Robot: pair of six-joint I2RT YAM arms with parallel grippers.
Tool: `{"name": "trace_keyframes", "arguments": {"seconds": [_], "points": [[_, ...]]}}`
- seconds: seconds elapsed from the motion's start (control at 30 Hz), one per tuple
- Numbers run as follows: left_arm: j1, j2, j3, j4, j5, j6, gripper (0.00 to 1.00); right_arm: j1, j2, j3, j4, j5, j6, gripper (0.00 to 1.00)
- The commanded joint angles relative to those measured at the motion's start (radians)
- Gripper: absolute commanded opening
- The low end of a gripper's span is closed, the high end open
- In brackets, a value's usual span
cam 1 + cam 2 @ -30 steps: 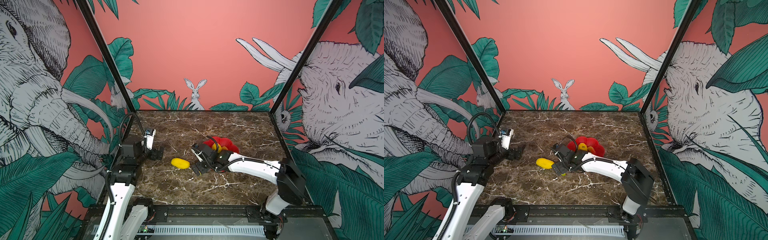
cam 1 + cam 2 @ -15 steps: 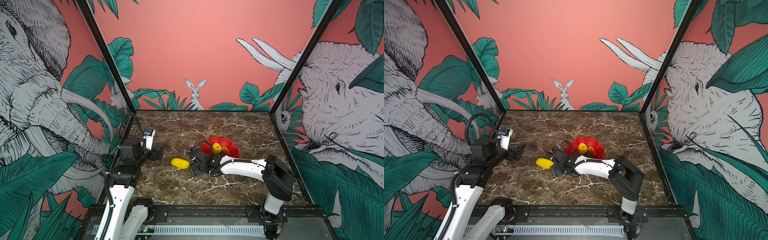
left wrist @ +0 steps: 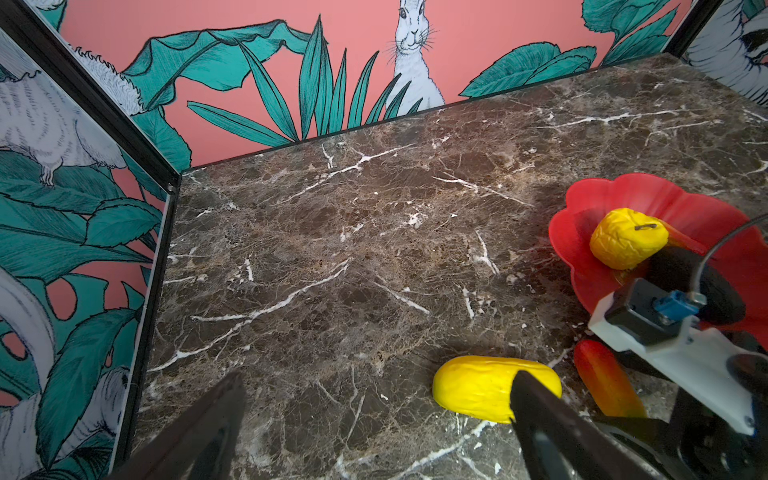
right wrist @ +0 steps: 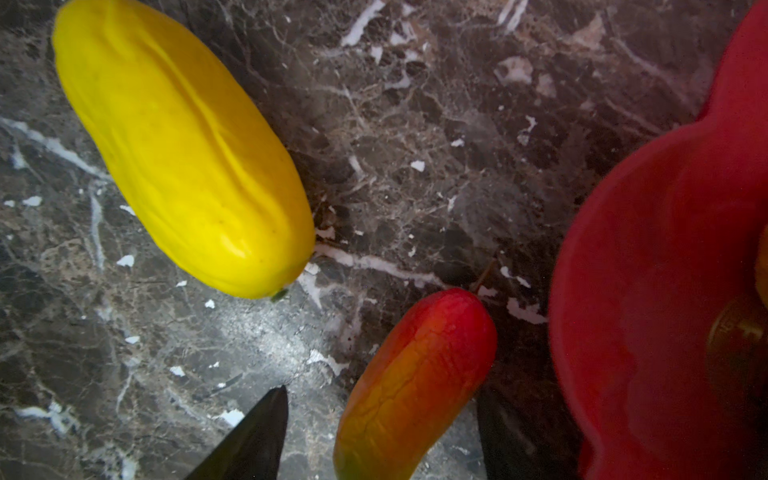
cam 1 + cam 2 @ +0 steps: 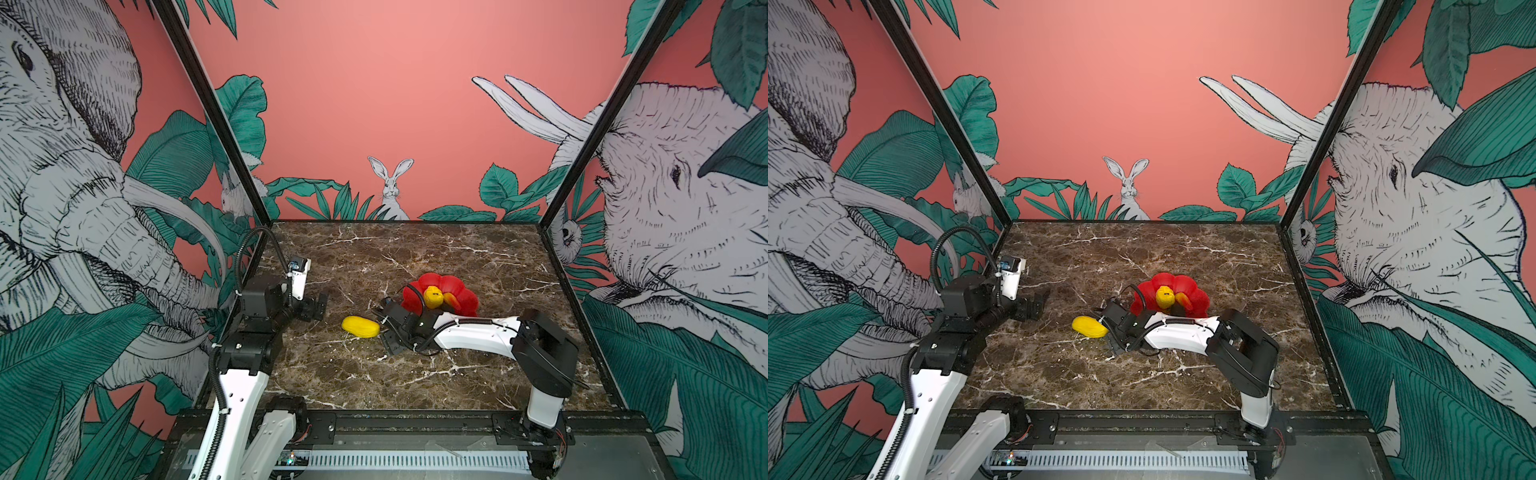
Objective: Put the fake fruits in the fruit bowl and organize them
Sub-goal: 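Grasp the red-orange fruit nearer the robot with the right gripper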
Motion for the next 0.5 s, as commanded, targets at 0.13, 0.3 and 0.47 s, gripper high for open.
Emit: {"name": "trace_keyframes", "arguments": {"seconds": [0.13, 0.3, 0.47], "points": [[-0.003, -0.010, -0.011, 0.002, 0.007, 0.014, 1.00, -0.024, 0.027, -0.002, 0.011, -0.003, 0.013, 0.58], [-0.003, -0.011, -0.010, 0.000, 0.006, 0.014, 1.00, -0.042, 0.045, 0.006, 0.022, -0.039, 0.007, 0.43], [-0.003, -0.012, -0.010, 0.002, 0.006, 0.014, 1.00, -0.043, 0.048, 0.026, 0.013, -0.059, -0.012, 0.30]]}}
